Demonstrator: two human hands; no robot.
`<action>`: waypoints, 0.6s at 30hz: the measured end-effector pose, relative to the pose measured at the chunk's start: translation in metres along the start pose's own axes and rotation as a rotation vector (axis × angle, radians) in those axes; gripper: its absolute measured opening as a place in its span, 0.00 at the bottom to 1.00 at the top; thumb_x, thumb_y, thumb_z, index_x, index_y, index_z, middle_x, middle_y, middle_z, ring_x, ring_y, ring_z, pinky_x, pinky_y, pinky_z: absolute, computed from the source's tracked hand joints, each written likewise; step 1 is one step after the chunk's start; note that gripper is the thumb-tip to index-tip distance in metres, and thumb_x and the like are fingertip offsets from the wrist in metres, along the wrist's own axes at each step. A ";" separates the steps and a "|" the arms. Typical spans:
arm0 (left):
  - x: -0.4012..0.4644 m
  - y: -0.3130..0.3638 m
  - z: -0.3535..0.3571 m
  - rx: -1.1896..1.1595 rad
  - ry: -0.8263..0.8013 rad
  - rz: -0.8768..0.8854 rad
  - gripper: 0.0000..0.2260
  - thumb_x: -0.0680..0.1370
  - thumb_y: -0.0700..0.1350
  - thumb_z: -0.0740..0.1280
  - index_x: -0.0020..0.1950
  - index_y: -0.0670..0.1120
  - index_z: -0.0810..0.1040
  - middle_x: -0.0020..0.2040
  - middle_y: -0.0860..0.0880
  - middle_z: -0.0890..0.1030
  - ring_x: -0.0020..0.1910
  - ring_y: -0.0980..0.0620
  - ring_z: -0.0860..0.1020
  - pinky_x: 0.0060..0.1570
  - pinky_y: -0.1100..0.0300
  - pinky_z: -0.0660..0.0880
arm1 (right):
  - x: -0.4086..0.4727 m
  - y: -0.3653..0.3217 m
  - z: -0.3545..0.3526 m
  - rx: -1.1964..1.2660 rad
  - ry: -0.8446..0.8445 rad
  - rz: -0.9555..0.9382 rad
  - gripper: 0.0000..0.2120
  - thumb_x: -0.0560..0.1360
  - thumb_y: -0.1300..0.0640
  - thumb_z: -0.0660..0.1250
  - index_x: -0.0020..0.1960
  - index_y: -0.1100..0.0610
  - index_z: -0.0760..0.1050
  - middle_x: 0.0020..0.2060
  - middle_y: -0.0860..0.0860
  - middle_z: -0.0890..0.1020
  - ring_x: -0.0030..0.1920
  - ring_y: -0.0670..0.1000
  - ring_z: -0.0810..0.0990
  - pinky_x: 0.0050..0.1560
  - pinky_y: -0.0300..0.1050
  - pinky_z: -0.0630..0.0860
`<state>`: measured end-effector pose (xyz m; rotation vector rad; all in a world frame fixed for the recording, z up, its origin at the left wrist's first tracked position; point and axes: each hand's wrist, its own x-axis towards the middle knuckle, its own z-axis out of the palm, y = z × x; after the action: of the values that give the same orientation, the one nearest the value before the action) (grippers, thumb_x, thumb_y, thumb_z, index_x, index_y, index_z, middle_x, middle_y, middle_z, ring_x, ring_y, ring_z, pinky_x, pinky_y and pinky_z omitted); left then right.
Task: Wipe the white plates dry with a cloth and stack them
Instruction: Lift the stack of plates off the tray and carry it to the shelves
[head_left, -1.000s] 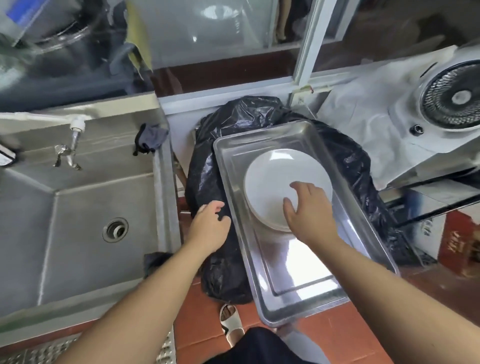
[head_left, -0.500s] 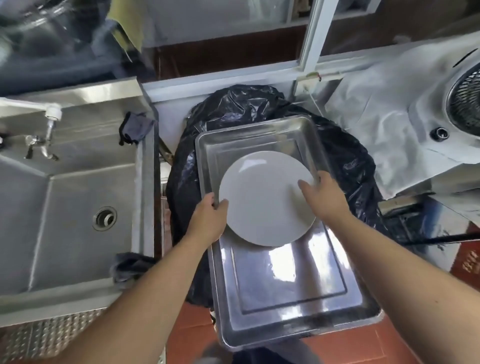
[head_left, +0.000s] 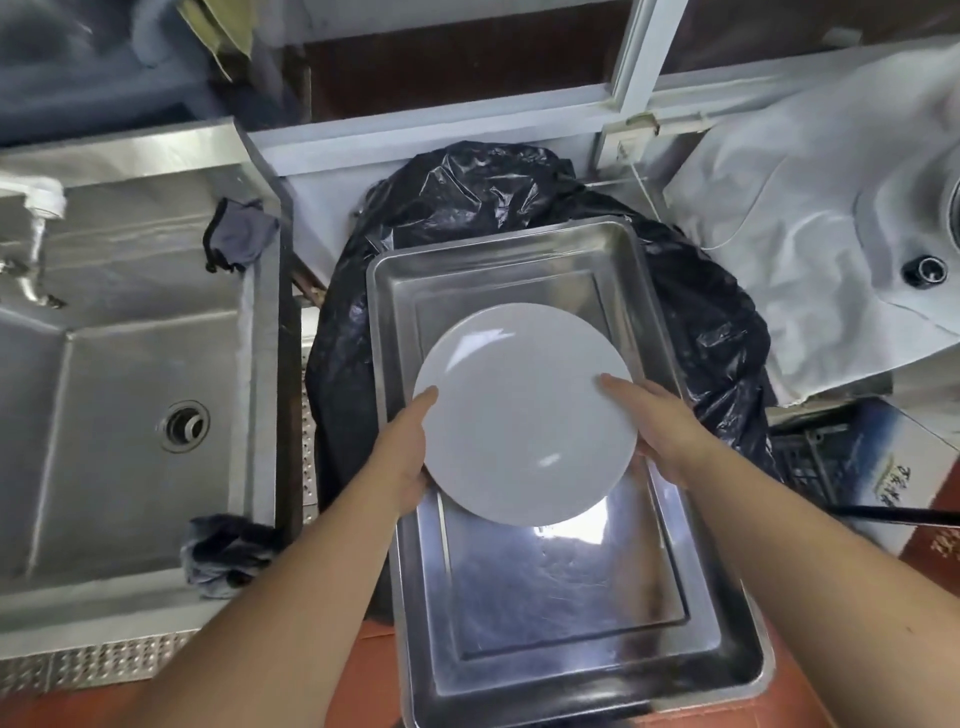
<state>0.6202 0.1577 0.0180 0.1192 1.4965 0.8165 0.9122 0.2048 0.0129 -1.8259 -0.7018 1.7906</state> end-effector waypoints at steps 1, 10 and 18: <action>0.002 0.000 -0.001 -0.026 -0.030 -0.001 0.18 0.86 0.59 0.62 0.69 0.52 0.82 0.58 0.48 0.88 0.60 0.44 0.85 0.58 0.48 0.80 | 0.001 0.001 0.000 0.017 -0.034 0.018 0.33 0.68 0.38 0.78 0.64 0.57 0.80 0.50 0.60 0.87 0.44 0.57 0.83 0.45 0.52 0.76; 0.013 -0.006 0.008 -0.099 -0.041 -0.064 0.19 0.82 0.58 0.68 0.67 0.49 0.84 0.61 0.44 0.87 0.61 0.38 0.85 0.65 0.39 0.78 | 0.005 -0.003 0.006 0.222 -0.127 0.128 0.22 0.76 0.48 0.74 0.67 0.56 0.80 0.58 0.59 0.87 0.57 0.64 0.86 0.56 0.63 0.83; 0.014 -0.008 0.008 -0.166 -0.011 -0.083 0.17 0.80 0.55 0.71 0.65 0.49 0.85 0.59 0.43 0.88 0.60 0.37 0.85 0.63 0.39 0.80 | 0.006 0.002 0.008 0.248 -0.096 0.151 0.22 0.75 0.52 0.76 0.66 0.59 0.81 0.56 0.59 0.87 0.56 0.64 0.87 0.63 0.69 0.78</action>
<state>0.6294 0.1625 0.0030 -0.0613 1.4077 0.8678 0.9041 0.2074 0.0071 -1.6736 -0.3630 1.9752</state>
